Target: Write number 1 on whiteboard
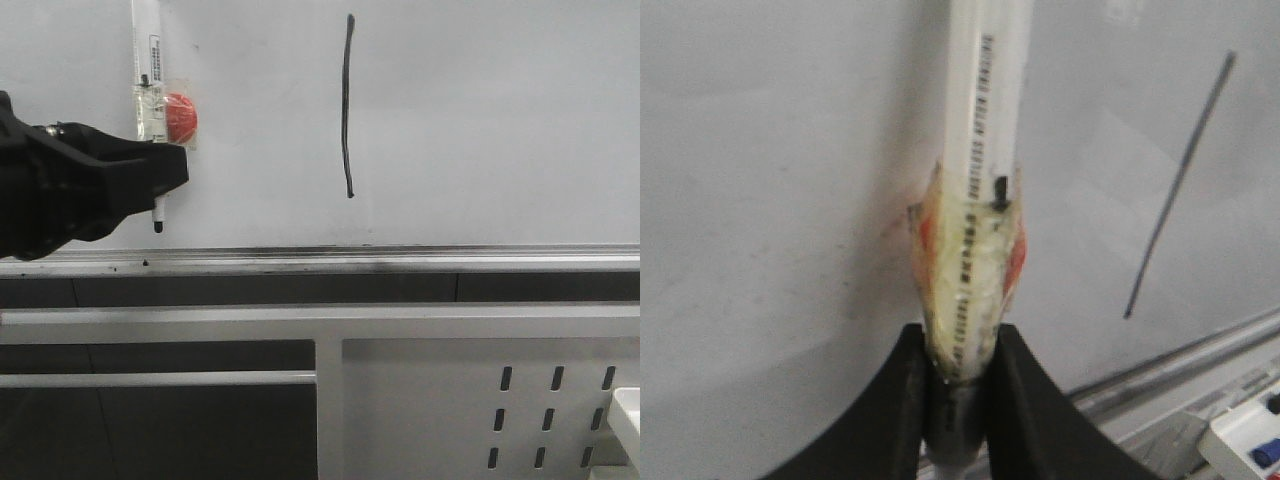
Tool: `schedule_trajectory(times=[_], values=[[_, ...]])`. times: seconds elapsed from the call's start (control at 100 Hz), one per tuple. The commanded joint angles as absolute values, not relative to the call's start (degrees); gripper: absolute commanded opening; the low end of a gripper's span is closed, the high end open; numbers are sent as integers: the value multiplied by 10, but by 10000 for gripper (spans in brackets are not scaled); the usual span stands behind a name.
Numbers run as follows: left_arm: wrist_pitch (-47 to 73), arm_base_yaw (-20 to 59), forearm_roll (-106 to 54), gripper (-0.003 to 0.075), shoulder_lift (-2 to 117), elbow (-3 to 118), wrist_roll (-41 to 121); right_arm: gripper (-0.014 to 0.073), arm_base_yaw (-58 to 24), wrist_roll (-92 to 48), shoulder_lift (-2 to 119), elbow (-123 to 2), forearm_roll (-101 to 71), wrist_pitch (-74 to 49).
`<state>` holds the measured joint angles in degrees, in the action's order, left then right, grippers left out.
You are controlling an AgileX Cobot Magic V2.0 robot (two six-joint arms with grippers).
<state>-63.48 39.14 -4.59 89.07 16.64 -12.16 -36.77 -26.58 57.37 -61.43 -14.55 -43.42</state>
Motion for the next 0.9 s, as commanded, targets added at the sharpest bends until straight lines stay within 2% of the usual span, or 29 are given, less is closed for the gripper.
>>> schedule_trajectory(times=[0.0,0.49,0.56,0.68,0.75,0.8,0.89], values=[[-708,397,-86,-20,904,188,-124,-71,-364,-266,564,-629,-146,-404],[-749,396,-83,-12,916,190,-124,-71,-364,-266,564,-629,-146,-404],[-754,396,-75,56,916,190,-123,-71,-364,-266,564,-629,-146,-404],[-762,396,-70,304,916,190,-123,-71,-364,-266,564,-629,-146,-409],[-769,396,-70,410,916,188,-123,-71,-364,-266,564,-629,-145,-410],[-780,396,-70,438,916,180,-123,-71,-364,-266,564,-629,-145,-410],[-780,396,-67,440,913,167,-123,-71,-364,-266,564,-629,-142,-410]])
